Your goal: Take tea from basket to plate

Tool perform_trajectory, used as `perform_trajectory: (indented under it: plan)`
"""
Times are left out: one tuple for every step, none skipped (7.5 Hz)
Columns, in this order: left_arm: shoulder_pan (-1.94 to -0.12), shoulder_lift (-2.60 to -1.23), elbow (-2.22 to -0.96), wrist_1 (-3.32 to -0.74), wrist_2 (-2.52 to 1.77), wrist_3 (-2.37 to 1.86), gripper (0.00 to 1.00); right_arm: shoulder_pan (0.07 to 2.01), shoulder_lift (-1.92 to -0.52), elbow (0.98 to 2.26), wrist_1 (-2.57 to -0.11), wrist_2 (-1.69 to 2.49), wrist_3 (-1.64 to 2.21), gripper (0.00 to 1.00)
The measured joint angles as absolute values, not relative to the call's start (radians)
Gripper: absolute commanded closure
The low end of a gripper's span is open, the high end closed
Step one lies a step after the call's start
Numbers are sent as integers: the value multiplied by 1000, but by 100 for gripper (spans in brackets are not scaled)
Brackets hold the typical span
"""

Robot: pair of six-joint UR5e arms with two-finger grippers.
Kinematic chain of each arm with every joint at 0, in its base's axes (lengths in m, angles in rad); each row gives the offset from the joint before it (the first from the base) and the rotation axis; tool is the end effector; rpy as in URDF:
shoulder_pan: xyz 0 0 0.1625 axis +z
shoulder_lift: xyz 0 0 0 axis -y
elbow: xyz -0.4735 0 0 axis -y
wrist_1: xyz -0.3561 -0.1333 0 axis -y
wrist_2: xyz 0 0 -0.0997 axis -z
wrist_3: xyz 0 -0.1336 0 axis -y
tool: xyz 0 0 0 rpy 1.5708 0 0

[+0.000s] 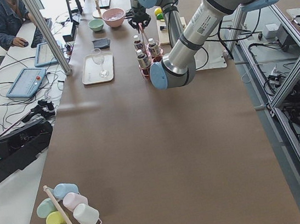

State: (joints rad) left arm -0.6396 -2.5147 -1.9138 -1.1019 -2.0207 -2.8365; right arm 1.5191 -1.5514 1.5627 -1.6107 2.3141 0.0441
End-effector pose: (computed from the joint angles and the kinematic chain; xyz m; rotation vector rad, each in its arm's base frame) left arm 0.4679 -0.4418 0.1079 -0.7310 0.7117 -1.5767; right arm 0.0190 -0.4637 0.7331 -0.0628 -0.7411 0.0034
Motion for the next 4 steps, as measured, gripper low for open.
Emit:
perform_trajectory:
  plan:
    - [-639, -2514, -1917, -1102, -2021, -2842, 100, 1519, -1551, 1573, -1611, 2314, 45, 0]
    - [-636, -2513, -1925, -1101, -2022, -2852, 100, 1519, -1549, 1575, -1611, 2313, 45, 0]
    - [-634, -2510, -1950, -1093, -2022, -2860, 100, 1519, -1547, 1580, -1611, 2313, 45, 0]
    - [-635, -2502, -1977, -1082, -2023, -2863, 100, 1519, -1543, 1586, -1610, 2315, 45, 0]
